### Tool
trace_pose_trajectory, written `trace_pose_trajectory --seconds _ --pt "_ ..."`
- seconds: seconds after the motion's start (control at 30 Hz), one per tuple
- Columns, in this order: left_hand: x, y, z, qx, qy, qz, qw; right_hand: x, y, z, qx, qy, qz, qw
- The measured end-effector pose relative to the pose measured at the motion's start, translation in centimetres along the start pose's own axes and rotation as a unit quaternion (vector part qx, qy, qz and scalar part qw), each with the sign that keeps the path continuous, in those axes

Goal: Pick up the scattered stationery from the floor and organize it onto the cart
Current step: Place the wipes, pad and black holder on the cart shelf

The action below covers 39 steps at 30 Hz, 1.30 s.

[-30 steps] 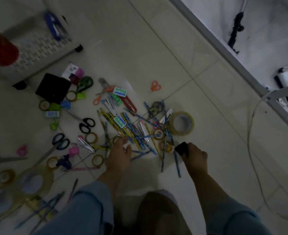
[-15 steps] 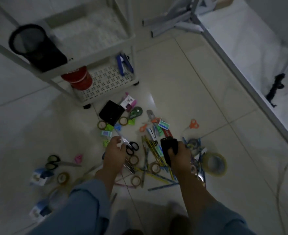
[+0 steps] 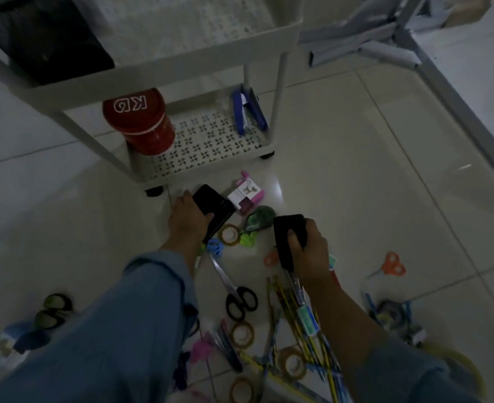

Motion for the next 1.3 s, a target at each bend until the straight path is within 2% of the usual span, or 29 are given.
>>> trace_pose_trajectory --seconds 0.07,0.1,0.2,0.3,0.5,0.63,0.83,0.93,1.03,1.2,1.3 --pt "0.3 0.3 0.2 0.014 0.01 0.099 0.995 -0.6 -0.6 0.8 0.018 -0.007 0.018 1.0" --pt "0.4 0.3 0.1 0.031 0.012 0.113 0.993 -0.4 -0.6 0.7 0.021 -0.009 0.033 0.999" --pt "0.3 0.4 -1.5 0.056 0.007 0.063 0.996 1.2 0.1 -0.4 0.034 -0.007 0.075 0.997" --pt "-0.2 2.3 -4.9 0.012 -0.002 0.015 1.0 3.6 1.3 -2.5 0.072 -0.013 0.101 0.992" --pt "-5.3 12.1 -15.3 -0.031 -0.099 -0.085 0.991 12.4 7.5 -9.5 0.137 -0.087 0.199 0.966" --pt "-10.2 19.9 -22.0 -0.037 -0.099 -0.178 0.978 19.5 12.7 -13.2 0.108 -0.104 0.22 0.964" --pt "-17.3 30.2 -26.7 -0.076 -0.157 -0.239 0.955 29.7 18.6 -15.7 0.095 -0.05 0.228 0.968" --pt "-20.3 35.4 -27.4 -0.125 -0.216 -0.276 0.928 33.6 20.7 -16.1 0.056 -0.003 0.236 0.97" --pt "-22.4 39.9 -27.9 -0.172 -0.256 -0.316 0.897 35.7 21.7 -16.4 0.031 0.009 0.239 0.971" --pt "-25.2 46.1 -26.7 -0.234 -0.291 -0.31 0.874 37.3 22.2 -17.0 0.017 -0.011 0.249 0.968" --pt "-27.3 49.2 -23.1 -0.261 -0.308 -0.243 0.882 37.7 22.5 -17.1 0.004 -0.015 0.255 0.967"
Point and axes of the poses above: each hand's wrist, its own z-axis towards the middle knuckle, its own y-axis out of the back of the hand, x = y × z, the point moved 6 cm from there along z, towards the middle knuckle, and after that the axes turned 9 degrees about -y, right-handed, at the moved point
